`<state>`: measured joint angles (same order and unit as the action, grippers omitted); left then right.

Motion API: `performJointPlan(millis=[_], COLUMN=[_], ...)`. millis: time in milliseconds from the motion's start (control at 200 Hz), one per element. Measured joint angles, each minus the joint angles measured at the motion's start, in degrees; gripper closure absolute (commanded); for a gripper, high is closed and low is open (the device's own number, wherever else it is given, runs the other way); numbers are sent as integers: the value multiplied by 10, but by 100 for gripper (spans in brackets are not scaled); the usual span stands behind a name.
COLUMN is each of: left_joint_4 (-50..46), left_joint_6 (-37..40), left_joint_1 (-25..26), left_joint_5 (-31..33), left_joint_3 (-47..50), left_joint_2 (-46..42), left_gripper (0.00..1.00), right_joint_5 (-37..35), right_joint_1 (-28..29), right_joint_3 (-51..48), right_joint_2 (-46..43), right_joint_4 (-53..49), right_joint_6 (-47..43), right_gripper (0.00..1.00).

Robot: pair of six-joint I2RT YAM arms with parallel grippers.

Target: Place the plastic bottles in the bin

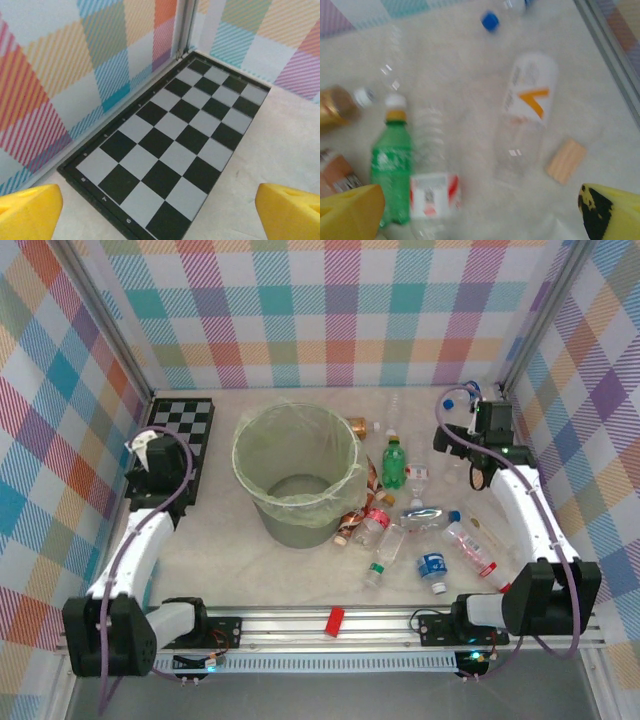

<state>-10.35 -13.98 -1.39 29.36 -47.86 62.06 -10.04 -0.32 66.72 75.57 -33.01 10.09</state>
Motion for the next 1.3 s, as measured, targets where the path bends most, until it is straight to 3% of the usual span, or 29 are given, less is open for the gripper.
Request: performJointPlan(millis=[115, 270, 505, 875, 1300], left_joint_4=[-96, -165, -230, -271, -271], left_joint_6=[-14, -32, -38, -37, -27], left_joint_1=[0, 23, 115, 169, 194], left_joint_5=[-65, -200, -324, -344, -316], left_joint_3=[-102, -215, -239, -204, -215], left_joint_2=[-42, -48, -4, 32, 57], left_gripper=[7, 8, 12, 17, 31], right_joint_5=[23, 57, 94, 101, 108], right_joint_1=[-56, -87, -83, -83, -83], right_joint_3=[0, 12, 132, 269, 298], right_joint_2=[22, 86, 275, 419, 470], right_joint_4=[-85, -103, -83, -72, -73], right_joint_6=[0, 16, 30, 40, 42], right_gripper=[2, 8, 11, 13, 29])
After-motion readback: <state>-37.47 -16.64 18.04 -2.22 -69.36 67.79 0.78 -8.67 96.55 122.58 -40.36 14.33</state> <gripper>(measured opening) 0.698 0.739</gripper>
